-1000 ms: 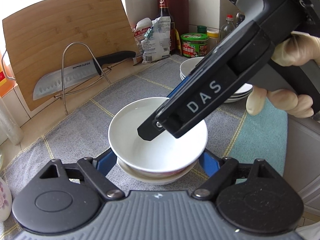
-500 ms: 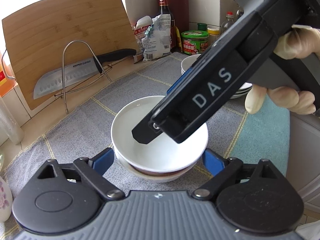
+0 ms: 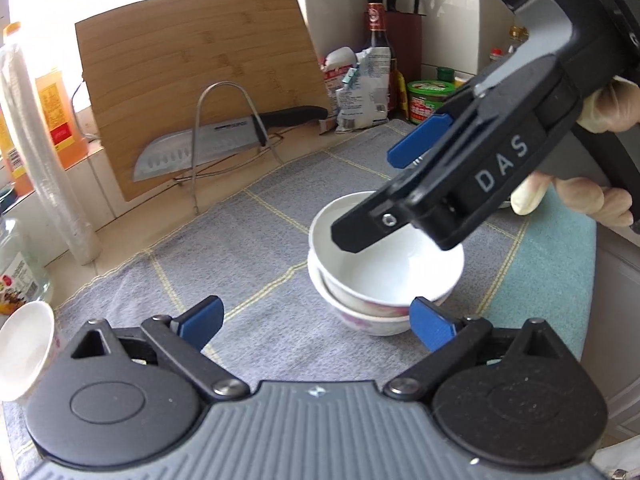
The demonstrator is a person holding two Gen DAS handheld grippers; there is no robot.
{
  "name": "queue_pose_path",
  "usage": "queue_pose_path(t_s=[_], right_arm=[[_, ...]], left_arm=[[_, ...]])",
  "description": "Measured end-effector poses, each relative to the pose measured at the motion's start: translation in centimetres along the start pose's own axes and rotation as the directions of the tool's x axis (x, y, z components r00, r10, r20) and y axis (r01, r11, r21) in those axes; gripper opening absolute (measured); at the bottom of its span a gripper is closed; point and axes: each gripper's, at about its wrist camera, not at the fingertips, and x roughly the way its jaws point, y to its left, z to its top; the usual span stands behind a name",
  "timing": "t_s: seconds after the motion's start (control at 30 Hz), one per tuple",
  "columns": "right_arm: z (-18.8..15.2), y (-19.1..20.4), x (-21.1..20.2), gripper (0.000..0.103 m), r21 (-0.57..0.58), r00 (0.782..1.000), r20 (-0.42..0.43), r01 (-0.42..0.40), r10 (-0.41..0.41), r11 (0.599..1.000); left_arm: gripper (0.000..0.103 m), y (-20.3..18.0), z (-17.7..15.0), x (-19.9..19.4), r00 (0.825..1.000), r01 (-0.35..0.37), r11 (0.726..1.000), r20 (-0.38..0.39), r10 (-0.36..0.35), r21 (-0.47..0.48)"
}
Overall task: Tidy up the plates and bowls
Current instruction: 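Lower the pink-flowered bowl into the large white bowl and open the right tool, then move both tools to the plain white bowl beside the glass jar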
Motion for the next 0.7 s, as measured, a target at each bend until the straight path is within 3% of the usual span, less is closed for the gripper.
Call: queue_pose_path(t_s=[0.13,0.33,0.47,0.7], right_arm=[[1.2,3.1,0.4,0.103,-0.109,0.999,0.028,0.032,-0.029,0.994],[3.0,8.0,2.2,0.103,-0.204,0.999,0.048,-0.011,0.021,0.979],[3.9,11.1,4.1,0.103,-0.242,0.997,0.039,-0.056,0.067,0.969],[5.5,14.5,7.6,0.103,-0.296,0.994,0.016,-0.097,0.106,0.95]], left_arm=[[0.1,3.0,-1.7,-2.3,0.998,-0.067,0.996,0.004,0.067,-0.06],[0.1,8.6,-4.9,-4.7,0.981,-0.19,0.978,-0.049,0.187,-0.09],[0.1,12.7,-7.1,-5.8,0.966,-0.251,0.966,-0.087,0.245,-0.06],[0.1,18.7,-9.0,-5.5,0.966,-0.23,0.973,-0.125,0.226,-0.021]])
